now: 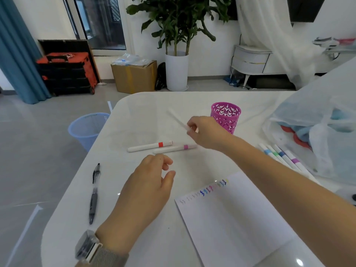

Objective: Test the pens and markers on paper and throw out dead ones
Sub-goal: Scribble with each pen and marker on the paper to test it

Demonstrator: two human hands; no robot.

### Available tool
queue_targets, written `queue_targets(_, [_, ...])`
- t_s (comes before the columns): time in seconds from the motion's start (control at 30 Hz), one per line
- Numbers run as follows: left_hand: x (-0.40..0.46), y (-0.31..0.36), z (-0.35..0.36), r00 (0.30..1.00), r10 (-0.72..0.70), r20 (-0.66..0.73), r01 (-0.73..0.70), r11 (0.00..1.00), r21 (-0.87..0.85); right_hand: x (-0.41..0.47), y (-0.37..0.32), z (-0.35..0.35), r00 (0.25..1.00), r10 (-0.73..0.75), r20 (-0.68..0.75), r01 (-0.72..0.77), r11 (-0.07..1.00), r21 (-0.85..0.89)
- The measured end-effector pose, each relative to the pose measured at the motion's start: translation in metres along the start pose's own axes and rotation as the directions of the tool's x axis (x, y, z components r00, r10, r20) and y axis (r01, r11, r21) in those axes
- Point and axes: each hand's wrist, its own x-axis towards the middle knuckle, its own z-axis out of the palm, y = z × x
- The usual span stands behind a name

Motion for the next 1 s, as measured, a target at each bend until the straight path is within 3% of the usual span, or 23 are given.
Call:
queue_targets(0.03, [-0.001, 0.003, 0.001, 1.000, 0.000, 0.005, 0.000, 1.000, -0.015, -0.017, -0.007, -0.010, 0.999, 0.044, -0.008, -0.040, 0.962, 0.270])
queue_targets(0.1, [-0.004, 0.010, 0.001, 0.999, 0.002, 0.038, 0.001, 0.997, -0.073, -0.055, -0.022, -0.027, 0.991, 0.061, 0.121, -0.131, 0.659, 0.741])
queue_targets(0.13, [-0.006, 0.014, 0.002, 0.998, 0.005, 0.069, 0.002, 0.994, -0.107, -0.074, -0.025, -0.032, 0.982, 0.030, 0.186, -0.175, 0.513, 0.840])
queue_targets(0.2, [-0.011, 0.023, 0.003, 0.989, 0.041, 0.145, -0.017, 0.986, -0.163, -0.108, -0.027, -0.036, 0.964, -0.013, 0.266, -0.242, 0.377, 0.894])
queue_targets(0.27, [-0.018, 0.036, 0.004, 0.972, 0.118, 0.201, -0.093, 0.987, -0.132, -0.132, -0.028, -0.036, 0.954, 0.006, 0.301, -0.286, 0.331, 0.900])
queue_targets(0.37, [-0.031, 0.054, 0.010, 0.941, 0.193, 0.278, -0.214, 0.976, 0.047, -0.157, -0.026, -0.036, 0.933, 0.203, 0.296, -0.337, 0.218, 0.916])
queue_targets(0.47, [-0.045, 0.060, 0.015, 0.918, 0.213, 0.333, -0.318, 0.900, 0.299, -0.178, -0.021, -0.038, 0.885, 0.330, 0.328, -0.420, 0.265, 0.868])
queue_targets(0.57, [-0.055, 0.060, 0.018, 0.894, 0.253, 0.370, -0.406, 0.806, 0.430, -0.199, -0.020, -0.042, 0.831, 0.321, 0.454, -0.521, 0.162, 0.838])
queue_targets(0.63, [-0.059, 0.061, 0.021, 0.887, 0.290, 0.359, -0.442, 0.758, 0.479, -0.209, -0.022, -0.045, 0.826, 0.341, 0.448, -0.512, 0.123, 0.850])
queue_targets(0.77, [-0.070, 0.069, 0.027, 0.870, 0.318, 0.376, -0.482, 0.705, 0.520, -0.221, -0.026, -0.033, 0.859, 0.445, 0.251, -0.376, 0.218, 0.901])
queue_targets(0.87, [-0.077, 0.073, 0.035, 0.839, 0.344, 0.422, -0.530, 0.695, 0.485, -0.216, -0.025, -0.019, 0.802, 0.596, 0.039, -0.239, 0.260, 0.935])
queue_targets(0.93, [-0.076, 0.074, 0.038, 0.843, 0.353, 0.406, -0.524, 0.711, 0.468, -0.206, -0.018, -0.018, 0.754, 0.656, 0.003, -0.200, 0.225, 0.954])
queue_targets(1.0, [-0.070, 0.074, 0.040, 0.858, 0.354, 0.373, -0.499, 0.745, 0.443, -0.196, -0.019, -0.015, 0.760, 0.650, 0.015, -0.183, 0.191, 0.964])
